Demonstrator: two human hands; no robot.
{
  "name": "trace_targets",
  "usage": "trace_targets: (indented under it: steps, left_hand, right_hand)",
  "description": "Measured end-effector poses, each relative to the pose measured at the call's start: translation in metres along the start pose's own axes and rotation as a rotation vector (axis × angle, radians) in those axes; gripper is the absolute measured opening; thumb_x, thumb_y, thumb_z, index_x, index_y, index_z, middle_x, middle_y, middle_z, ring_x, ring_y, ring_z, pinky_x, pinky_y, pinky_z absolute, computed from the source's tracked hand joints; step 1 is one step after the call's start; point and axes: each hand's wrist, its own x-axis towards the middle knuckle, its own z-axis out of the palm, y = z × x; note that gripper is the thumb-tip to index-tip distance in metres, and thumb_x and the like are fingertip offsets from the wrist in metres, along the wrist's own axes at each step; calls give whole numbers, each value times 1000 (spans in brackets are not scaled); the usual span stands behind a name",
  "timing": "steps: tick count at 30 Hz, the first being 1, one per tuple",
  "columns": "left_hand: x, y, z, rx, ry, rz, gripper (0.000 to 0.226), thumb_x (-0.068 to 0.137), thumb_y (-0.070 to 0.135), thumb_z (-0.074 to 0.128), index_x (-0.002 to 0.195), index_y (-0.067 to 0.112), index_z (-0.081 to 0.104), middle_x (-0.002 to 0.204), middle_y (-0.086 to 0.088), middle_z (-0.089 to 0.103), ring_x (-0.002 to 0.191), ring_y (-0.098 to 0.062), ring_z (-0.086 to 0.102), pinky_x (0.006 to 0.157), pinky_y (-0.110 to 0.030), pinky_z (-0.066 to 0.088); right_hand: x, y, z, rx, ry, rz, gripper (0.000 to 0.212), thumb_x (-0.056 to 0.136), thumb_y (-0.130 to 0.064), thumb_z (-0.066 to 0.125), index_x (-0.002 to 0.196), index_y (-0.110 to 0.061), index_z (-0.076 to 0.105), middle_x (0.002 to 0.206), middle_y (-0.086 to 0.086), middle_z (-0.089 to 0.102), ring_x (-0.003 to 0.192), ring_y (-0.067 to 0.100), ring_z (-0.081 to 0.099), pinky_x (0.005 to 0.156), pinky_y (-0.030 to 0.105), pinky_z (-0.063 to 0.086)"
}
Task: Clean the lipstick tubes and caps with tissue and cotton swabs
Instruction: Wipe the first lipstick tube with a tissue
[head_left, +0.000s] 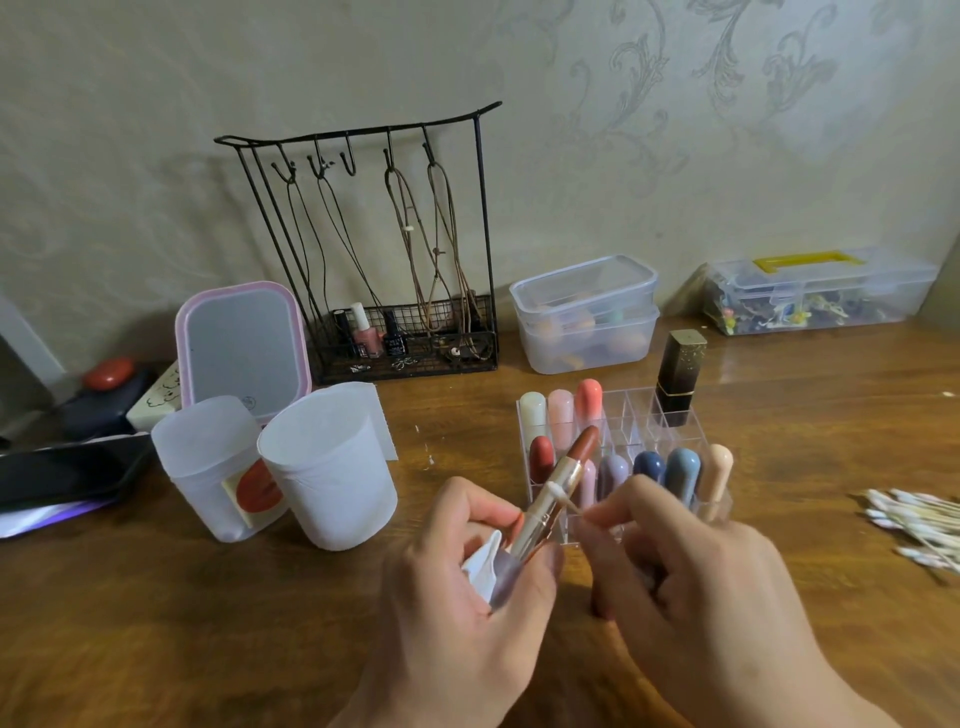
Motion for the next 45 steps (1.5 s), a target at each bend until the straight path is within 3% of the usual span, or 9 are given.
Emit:
trace_targets:
  steps: [12, 17, 20, 24, 29, 32, 35, 39, 45]
  left_hand:
    - [0, -5, 2, -9, -28, 0, 31, 69, 62, 55, 85, 35, 56, 85, 25, 62, 84, 3, 62, 53, -5, 47]
    - [1, -3, 3, -4, -50, 8, 27, 79, 62, 48, 86, 37, 59, 76, 22, 63, 72, -1, 64, 44, -10, 47]
    - [2, -3, 3, -27, -53, -14, 27, 84, 59, 42, 89, 38, 58, 68, 17, 62, 60, -5, 62, 39, -22, 49]
    - [2, -5, 1, -68, -87, -70, 27, 90, 58, 35, 93, 39, 55, 64, 7, 60, 57, -12, 60, 42, -25, 46]
    - [7, 11, -2, -339, -104, -394, 23, 83, 42, 39, 84, 28, 58, 72, 12, 65, 76, 17, 58, 52, 0, 42]
    - [5, 14, -8, -394, -170, -510, 22, 92, 33, 40, 74, 28, 52, 55, 18, 62, 55, 24, 50, 49, 2, 39]
    - [4, 14, -13, -411, -231, -558, 19, 92, 37, 41, 76, 29, 47, 41, 31, 50, 43, 21, 45, 47, 0, 37]
    - [11, 13, -9, -515, -288, -527, 37, 72, 56, 49, 89, 24, 56, 46, 4, 51, 44, -2, 49, 49, -11, 40]
    - [12, 6, -8, -503, -299, -419, 39, 64, 51, 64, 95, 28, 60, 56, 9, 57, 51, -3, 53, 53, -15, 45]
  right_hand:
    - [2, -1, -2, 3, -9, -19, 15, 89, -51, 46, 84, -37, 49, 47, -20, 54, 37, 0, 45, 36, 24, 44]
    - [2, -1, -2, -14, 7, -28, 15, 89, -51, 45, 85, -37, 47, 46, -21, 51, 36, -4, 44, 36, 21, 42]
    - [2, 1, 0, -12, 36, 9, 14, 88, -49, 46, 83, -36, 46, 45, -21, 49, 34, -5, 37, 38, 18, 39]
    - [2, 2, -3, 0, 76, 10, 13, 87, -48, 47, 83, -36, 48, 44, -19, 48, 38, -2, 38, 36, 22, 39]
    - [3, -2, -5, 20, 88, -39, 13, 86, -48, 50, 84, -36, 52, 47, -21, 48, 37, 4, 44, 35, 22, 41]
    - [1, -1, -2, 70, 76, -29, 13, 87, -49, 51, 86, -37, 54, 48, -17, 48, 41, 8, 49, 36, 27, 43]
    - [1, 1, -1, 84, 94, -26, 14, 89, -49, 50, 89, -36, 56, 47, -16, 47, 40, 8, 47, 36, 26, 43]
    - [4, 2, -2, 87, 127, -2, 14, 89, -50, 49, 93, -38, 55, 47, -16, 49, 40, 8, 49, 38, 28, 45]
    - [4, -3, -3, 65, 116, -63, 17, 88, -47, 53, 87, -33, 63, 48, -22, 47, 38, 0, 48, 37, 23, 44]
